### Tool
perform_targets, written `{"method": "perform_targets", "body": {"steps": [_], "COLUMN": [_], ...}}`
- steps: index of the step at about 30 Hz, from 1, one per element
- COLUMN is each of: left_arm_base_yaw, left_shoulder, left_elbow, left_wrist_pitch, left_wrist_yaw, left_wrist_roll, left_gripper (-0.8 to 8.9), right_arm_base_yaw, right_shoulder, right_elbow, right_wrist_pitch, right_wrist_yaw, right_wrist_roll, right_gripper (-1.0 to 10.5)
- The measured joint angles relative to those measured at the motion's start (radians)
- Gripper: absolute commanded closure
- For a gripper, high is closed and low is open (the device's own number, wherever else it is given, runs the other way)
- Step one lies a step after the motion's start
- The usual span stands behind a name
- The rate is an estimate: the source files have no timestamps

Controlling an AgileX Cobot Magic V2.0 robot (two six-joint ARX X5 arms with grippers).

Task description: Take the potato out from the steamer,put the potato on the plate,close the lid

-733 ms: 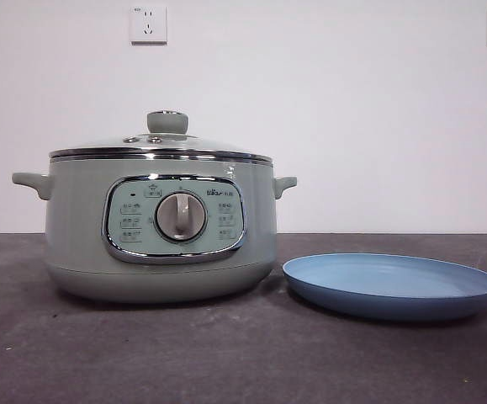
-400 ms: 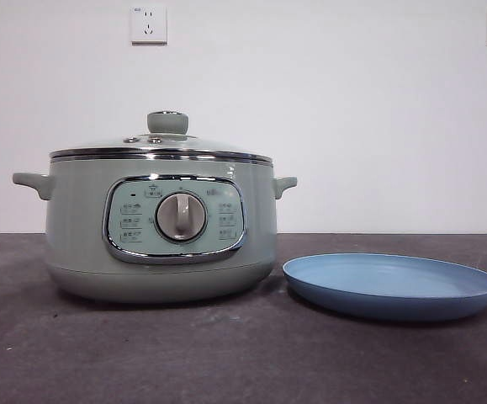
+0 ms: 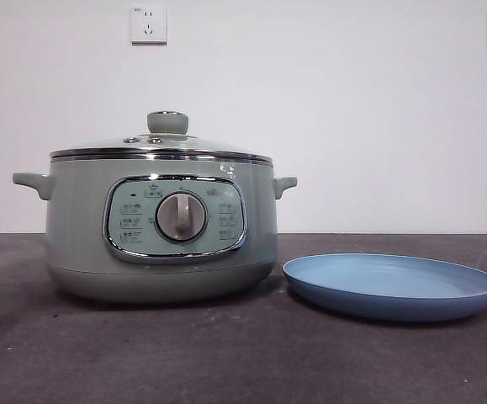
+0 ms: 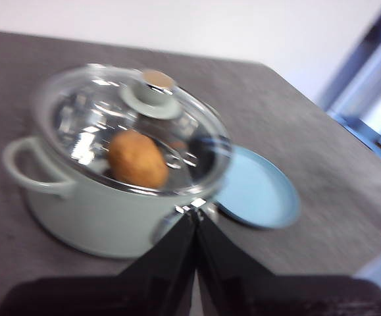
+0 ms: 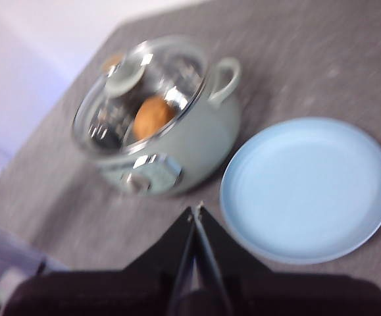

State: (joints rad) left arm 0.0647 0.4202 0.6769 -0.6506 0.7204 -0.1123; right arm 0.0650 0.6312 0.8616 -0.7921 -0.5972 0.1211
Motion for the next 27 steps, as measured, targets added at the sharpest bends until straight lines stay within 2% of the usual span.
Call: {"method": "perform_targets", "body": {"steps": [6, 9, 13, 14, 15, 17, 18, 19, 20, 27], "left_arm_base_yaw": [-0.003, -0.015, -0.018, -0.018, -0.018, -0.018, -0.018, -0.018, -0.018, -0.018], "left_shoulder": [0.078, 0.101, 0.109, 0.109, 0.109, 0.109, 0.108, 0.108, 0.109, 0.11], "left_elbow": [0.085, 0.11, 0.13, 0.137, 0.141, 0.148, 0.148, 0.148, 0.148, 0.148], "left_wrist_pitch": [-0.16, -0.222, -0.237, -0.238, -0.239, -0.239, -0.238, -0.239, -0.239, -0.239], "left_wrist_yaw": [0.113, 0.117, 0.117, 0.117, 0.117, 0.117, 0.116, 0.116, 0.114, 0.111], "left_wrist_roll": [0.106, 0.147, 0.168, 0.172, 0.172, 0.173, 0.173, 0.173, 0.173, 0.173], "left_gripper": [8.22, 8.22, 8.02, 7.4, 6.36, 3.11, 2.14, 1.72, 1.76, 1.76], "right_arm_base_yaw": [0.038, 0.059, 0.076, 0.08, 0.08, 0.084, 0.085, 0.085, 0.085, 0.085], "right_shoulder": [0.134, 0.16, 0.166, 0.166, 0.166, 0.166, 0.166, 0.166, 0.166, 0.166], "right_elbow": [0.179, 0.219, 0.223, 0.223, 0.223, 0.223, 0.223, 0.223, 0.223, 0.223], "right_wrist_pitch": [-0.231, -0.282, -0.289, -0.289, -0.289, -0.289, -0.289, -0.289, -0.289, -0.289], "right_wrist_yaw": [-0.005, -0.005, -0.004, -0.003, -0.003, -0.003, -0.003, -0.004, -0.004, -0.003], "right_wrist_roll": [-0.179, -0.228, -0.253, -0.255, -0.258, -0.26, -0.26, -0.259, -0.256, -0.248], "right_gripper": [9.6, 9.6, 9.3, 8.8, 8.0, 5.3, 4.1, 3.0, 2.6, 2.6]}}
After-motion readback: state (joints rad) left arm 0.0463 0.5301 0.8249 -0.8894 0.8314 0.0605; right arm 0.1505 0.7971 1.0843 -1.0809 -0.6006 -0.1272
